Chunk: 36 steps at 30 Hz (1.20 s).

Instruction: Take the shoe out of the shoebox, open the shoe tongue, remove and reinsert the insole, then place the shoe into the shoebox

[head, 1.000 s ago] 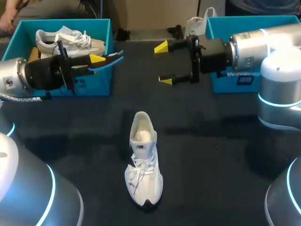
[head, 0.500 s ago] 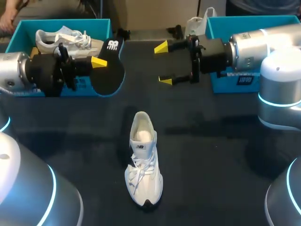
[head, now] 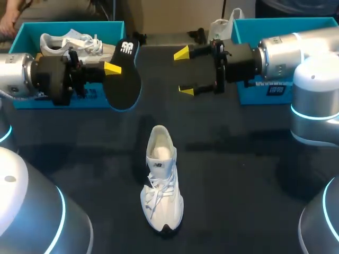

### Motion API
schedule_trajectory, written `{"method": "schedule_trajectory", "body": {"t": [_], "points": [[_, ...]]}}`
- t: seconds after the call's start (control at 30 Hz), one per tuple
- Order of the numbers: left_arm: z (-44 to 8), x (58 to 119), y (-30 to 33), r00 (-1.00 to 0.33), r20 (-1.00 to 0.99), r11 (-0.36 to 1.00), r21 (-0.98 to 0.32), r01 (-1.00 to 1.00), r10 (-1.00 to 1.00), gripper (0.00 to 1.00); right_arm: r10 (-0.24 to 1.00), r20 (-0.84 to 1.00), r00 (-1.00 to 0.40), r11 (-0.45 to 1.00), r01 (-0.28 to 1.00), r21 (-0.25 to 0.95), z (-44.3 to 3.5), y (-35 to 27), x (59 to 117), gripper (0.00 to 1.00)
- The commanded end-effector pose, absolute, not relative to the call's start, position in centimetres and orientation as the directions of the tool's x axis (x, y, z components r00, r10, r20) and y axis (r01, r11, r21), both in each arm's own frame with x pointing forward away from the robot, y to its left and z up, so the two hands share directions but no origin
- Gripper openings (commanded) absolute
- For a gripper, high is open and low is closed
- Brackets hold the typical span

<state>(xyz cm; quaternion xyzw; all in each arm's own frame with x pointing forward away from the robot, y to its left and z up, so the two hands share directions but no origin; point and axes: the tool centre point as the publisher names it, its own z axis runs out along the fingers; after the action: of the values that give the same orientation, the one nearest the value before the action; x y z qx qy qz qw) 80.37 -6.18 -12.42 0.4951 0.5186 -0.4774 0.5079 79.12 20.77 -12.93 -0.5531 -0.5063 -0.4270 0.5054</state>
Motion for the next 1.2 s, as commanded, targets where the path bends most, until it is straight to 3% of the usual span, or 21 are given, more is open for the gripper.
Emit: {"method": "schedule_trajectory", "body": {"t": [0.03, 0.4, 0.47, 1.2], "points": [[-12.8, 80.4, -7.1, 0.033, -0.999, 0.099, 0.036, 0.994, 0.041, 0.0, 0.137, 0.985, 0.107, 0.04, 0.993, -0.114, -13.3, 21.2, 79.1, 1.0], [-14.8, 80.7, -8.1, 0.023, -0.999, 0.126, 0.026, 0.992, 0.022, 0.0, 0.158, 0.987, -0.012, 0.132, 0.991, -0.009, -16.2, 24.0, 78.3, 1.0], [-15.2, 80.6, -8.0, 0.066, -0.996, 0.094, 0.071, 0.993, 0.052, 0.0, 0.156, 0.988, -0.011, 0.127, 0.992, -0.009, -16.5, 24.1, 78.1, 1.0], [-16.7, 81.7, -9.8, 0.082, -0.995, 0.113, 0.087, 0.99, 0.051, 0.0, 0.149, 0.987, -0.063, 0.165, 0.986, 0.037, -17.3, 25.5, 77.9, 1.0]]}}
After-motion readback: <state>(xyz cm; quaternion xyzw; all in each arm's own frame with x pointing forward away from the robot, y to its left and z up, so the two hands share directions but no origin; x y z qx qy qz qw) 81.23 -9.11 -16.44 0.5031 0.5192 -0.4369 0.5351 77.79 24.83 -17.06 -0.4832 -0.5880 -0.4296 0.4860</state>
